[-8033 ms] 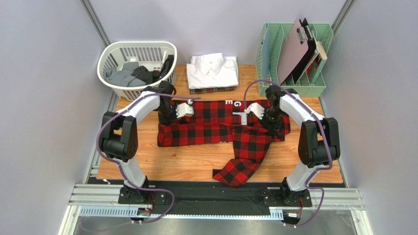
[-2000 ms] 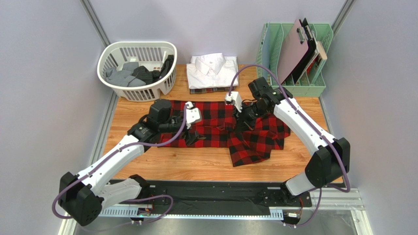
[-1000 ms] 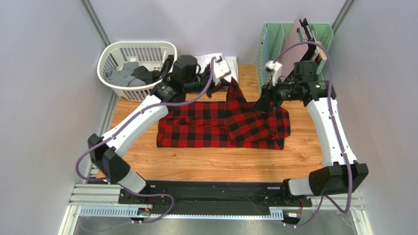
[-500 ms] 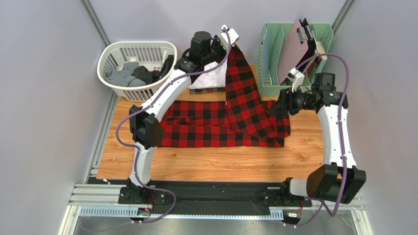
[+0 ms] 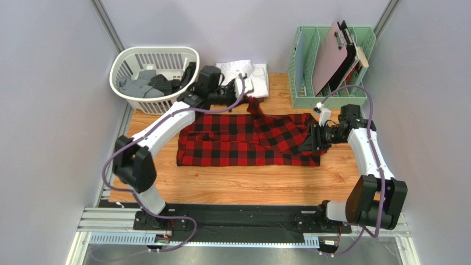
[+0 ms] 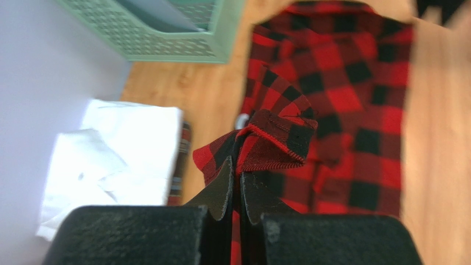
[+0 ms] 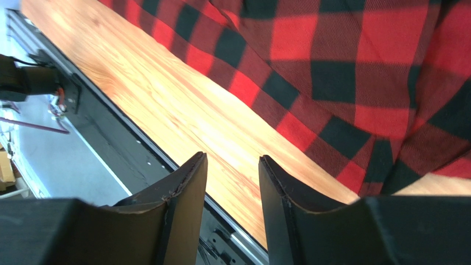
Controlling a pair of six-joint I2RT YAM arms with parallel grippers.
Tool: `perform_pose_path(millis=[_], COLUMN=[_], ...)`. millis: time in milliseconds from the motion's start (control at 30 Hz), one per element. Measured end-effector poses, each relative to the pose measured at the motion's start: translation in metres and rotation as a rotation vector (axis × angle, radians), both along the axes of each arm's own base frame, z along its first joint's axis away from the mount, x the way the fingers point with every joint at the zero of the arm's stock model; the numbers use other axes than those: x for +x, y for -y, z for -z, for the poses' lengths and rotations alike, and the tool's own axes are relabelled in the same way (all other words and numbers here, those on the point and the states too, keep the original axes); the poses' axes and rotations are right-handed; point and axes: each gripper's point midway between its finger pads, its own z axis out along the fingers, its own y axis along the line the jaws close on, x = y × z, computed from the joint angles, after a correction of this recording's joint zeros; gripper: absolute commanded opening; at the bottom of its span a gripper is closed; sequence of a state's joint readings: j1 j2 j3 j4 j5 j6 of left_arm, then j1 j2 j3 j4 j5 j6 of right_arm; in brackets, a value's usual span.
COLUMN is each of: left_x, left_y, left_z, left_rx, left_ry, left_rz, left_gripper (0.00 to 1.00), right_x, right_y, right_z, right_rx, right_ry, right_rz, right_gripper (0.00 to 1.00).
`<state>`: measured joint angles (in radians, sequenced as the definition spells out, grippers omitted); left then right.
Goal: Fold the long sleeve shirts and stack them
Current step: Fold the shirt
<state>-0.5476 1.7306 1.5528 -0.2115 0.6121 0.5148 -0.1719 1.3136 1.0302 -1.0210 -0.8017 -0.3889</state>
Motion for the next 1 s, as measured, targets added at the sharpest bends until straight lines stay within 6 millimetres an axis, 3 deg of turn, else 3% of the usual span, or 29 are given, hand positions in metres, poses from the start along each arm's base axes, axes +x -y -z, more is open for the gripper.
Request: perform_pose_path(millis=[100, 200, 367, 467, 667, 1000], left_x=[-0.044, -0.068, -0.095, -0.095, -0.068, -0.046], left_y=[-0.025, -0.046, -0.087, -0.108, -0.142, -0.162], left_z=[0.018, 0.036, 0.100, 0.119, 0.127, 0.130], left_rx=[0.069, 0.141, 0.323, 0.400, 0.503, 0.593], left_ry=[-0.007, 0.039, 0.060, 0.092, 0.240, 0.446], left_rz=[0.125, 0.215, 0.341, 0.377, 0.412, 0.504], left_gripper=[0.00, 0.00, 0.00, 0.00, 0.00, 0.00], right_x=[0.000, 0.006, 0.014, 0.015, 0.012, 0.013], right_y=[0.006, 0.013, 0.030, 0.040, 0.057, 0.062], right_z=[0.020, 0.042, 0.081, 0.099, 0.129, 0.133], right_rx=[-0.032, -0.062, -0.154, -0.207, -0.301, -0.330], right_ry=[-0.055, -0.117, -0.229, -0.279, -0.368, -0.390], right_rz=[0.014, 0.030, 0.087, 0.111, 0.140, 0.157], right_gripper=[0.37, 0.32, 0.28, 0.27, 0.26, 0.26])
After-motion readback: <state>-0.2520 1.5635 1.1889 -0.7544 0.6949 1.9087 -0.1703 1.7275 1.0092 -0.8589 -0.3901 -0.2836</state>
